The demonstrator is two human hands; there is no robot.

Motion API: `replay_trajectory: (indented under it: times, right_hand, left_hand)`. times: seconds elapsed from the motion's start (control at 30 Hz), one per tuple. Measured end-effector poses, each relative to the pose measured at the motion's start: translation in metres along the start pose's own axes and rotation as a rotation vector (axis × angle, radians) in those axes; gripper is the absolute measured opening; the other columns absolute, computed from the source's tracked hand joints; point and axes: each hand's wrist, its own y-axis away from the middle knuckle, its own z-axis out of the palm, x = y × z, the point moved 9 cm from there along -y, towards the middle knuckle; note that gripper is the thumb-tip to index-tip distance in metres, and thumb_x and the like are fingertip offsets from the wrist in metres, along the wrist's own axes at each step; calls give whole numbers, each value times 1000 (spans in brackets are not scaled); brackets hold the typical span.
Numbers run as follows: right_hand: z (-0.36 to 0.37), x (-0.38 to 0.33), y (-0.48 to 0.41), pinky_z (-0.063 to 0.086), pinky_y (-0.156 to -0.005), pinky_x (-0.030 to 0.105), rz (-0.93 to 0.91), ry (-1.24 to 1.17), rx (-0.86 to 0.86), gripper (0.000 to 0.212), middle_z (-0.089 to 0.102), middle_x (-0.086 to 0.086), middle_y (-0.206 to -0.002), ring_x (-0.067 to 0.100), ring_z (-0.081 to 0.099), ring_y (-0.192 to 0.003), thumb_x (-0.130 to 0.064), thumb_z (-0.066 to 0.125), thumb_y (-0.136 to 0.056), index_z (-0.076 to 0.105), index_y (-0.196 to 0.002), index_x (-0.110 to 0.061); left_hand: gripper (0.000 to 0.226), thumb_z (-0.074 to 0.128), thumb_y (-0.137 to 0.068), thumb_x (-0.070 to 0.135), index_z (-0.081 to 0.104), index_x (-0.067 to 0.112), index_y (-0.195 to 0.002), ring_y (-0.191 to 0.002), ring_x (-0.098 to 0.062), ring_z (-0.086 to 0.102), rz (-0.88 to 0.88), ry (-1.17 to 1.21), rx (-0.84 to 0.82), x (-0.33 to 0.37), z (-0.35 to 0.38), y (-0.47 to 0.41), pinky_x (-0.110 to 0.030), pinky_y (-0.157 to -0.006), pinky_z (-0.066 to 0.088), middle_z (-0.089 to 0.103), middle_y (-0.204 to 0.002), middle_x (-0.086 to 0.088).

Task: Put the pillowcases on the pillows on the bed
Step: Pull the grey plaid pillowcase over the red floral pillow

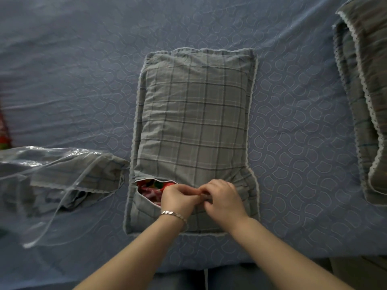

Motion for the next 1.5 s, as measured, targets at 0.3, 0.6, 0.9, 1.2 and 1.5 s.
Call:
replay_trajectory:
  times: [0.3, 0.6, 0.9, 1.2, 1.5]
  right_hand:
    - [-33, 17, -5, 46, -80, 23, 224, 16, -87, 20, 71, -3, -94, 14, 64, -93, -17, 71, -76, 73, -95, -22]
    - [-7, 37, 7, 44, -73, 26, 401, -9, 94, 17, 69, 3, -89, 21, 63, -87, -4, 67, -75, 71, -86, -16]
    - [1, 81, 30, 40, -95, 40, 832, -120, 521, 79, 55, 24, -120, 38, 51, -114, -37, 84, -61, 52, -123, 0]
    - [9, 70, 39, 48, -79, 38, 1025, -460, 297, 31, 68, 21, -92, 32, 64, -92, -17, 80, -69, 69, -88, 4]
    - [-228, -35, 65, 34, -50, 30, 546, -399, 658, 23, 58, 12, -64, 25, 56, -66, -11, 74, -69, 54, -57, -10]
  left_hand:
    - [30, 70, -70, 4, 48, 21, -59, -65, -16, 54, 89, -131, 225, -1, -64, -15, -23, -63, 39, 54, -61, 6]
    - [17, 67, -75, 2, 53, 11, -76, -96, -32, 58, -174, -220, 392, -80, -173, -85, -32, -80, 43, 62, -95, -18]
    - [41, 57, -89, 33, 59, -3, -108, -110, -37, 55, -263, -104, 281, -115, -144, -124, -37, -92, 42, 60, -116, -24]
    - [24, 58, -86, 31, 59, 10, -75, -89, -29, 59, -97, -216, -24, -55, -116, -66, -29, -75, 42, 62, -88, -13]
    - [35, 40, -71, 39, 42, 11, -50, -75, -27, 51, 452, -21, 239, 165, -171, 70, -29, -64, 28, 55, -68, -21]
